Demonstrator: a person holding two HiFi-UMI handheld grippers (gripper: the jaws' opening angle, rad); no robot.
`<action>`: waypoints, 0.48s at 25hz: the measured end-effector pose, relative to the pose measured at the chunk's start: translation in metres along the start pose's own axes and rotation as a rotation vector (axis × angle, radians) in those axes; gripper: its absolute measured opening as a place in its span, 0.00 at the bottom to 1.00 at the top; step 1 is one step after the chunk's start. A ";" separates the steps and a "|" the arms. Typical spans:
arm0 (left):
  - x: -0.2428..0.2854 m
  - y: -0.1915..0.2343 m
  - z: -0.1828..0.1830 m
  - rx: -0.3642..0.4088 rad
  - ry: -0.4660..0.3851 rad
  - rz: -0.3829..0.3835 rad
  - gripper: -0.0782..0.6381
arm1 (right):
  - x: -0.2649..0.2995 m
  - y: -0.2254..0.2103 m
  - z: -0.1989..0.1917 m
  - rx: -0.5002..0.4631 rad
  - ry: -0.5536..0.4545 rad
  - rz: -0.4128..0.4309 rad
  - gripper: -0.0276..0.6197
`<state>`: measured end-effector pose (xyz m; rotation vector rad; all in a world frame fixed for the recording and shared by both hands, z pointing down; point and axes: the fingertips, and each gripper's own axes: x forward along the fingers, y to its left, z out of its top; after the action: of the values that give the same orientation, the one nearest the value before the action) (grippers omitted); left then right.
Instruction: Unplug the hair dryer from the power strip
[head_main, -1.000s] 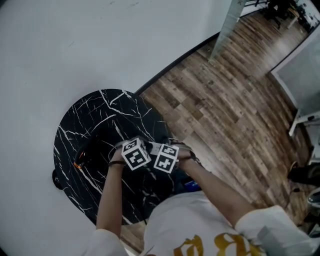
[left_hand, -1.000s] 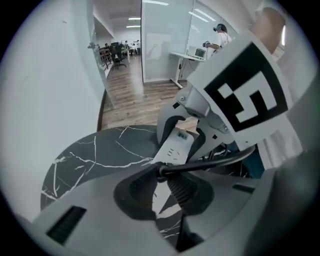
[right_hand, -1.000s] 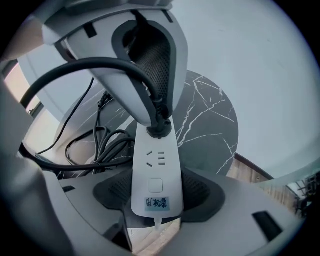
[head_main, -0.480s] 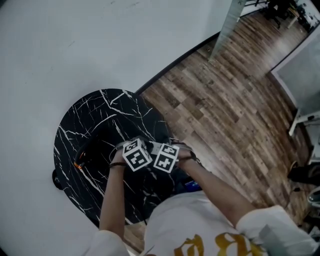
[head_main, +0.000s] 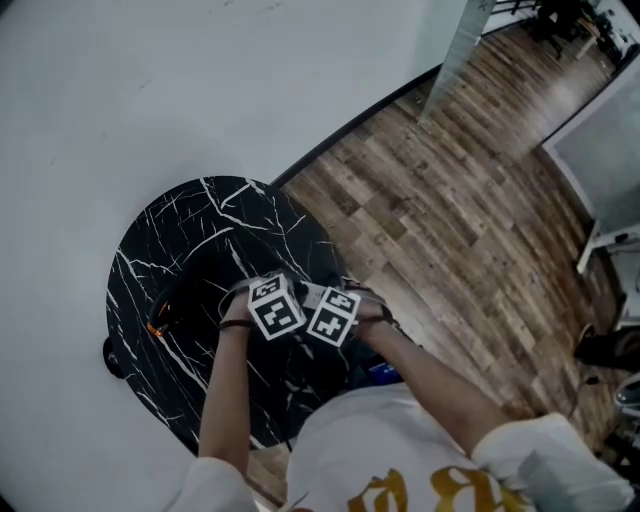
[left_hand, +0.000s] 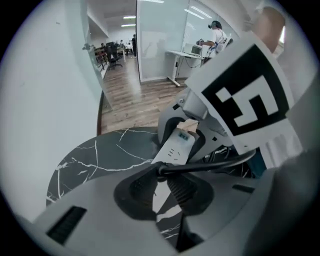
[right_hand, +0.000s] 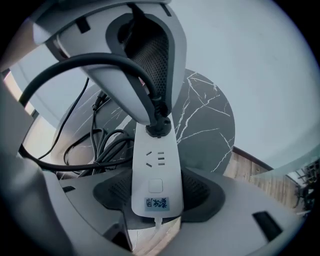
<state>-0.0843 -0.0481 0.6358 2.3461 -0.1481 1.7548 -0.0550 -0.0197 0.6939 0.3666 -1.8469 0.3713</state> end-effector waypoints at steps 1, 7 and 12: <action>0.000 0.001 -0.002 -0.011 -0.008 0.014 0.19 | 0.000 0.000 0.000 -0.005 0.000 -0.002 0.46; -0.003 0.017 0.002 -0.106 -0.015 -0.170 0.20 | 0.000 -0.002 0.001 -0.016 0.004 -0.006 0.46; -0.006 0.009 0.008 -0.058 -0.051 -0.123 0.20 | 0.000 -0.001 0.001 0.006 0.022 -0.007 0.46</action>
<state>-0.0806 -0.0587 0.6290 2.3077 -0.0602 1.6136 -0.0557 -0.0216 0.6938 0.3721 -1.8227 0.3748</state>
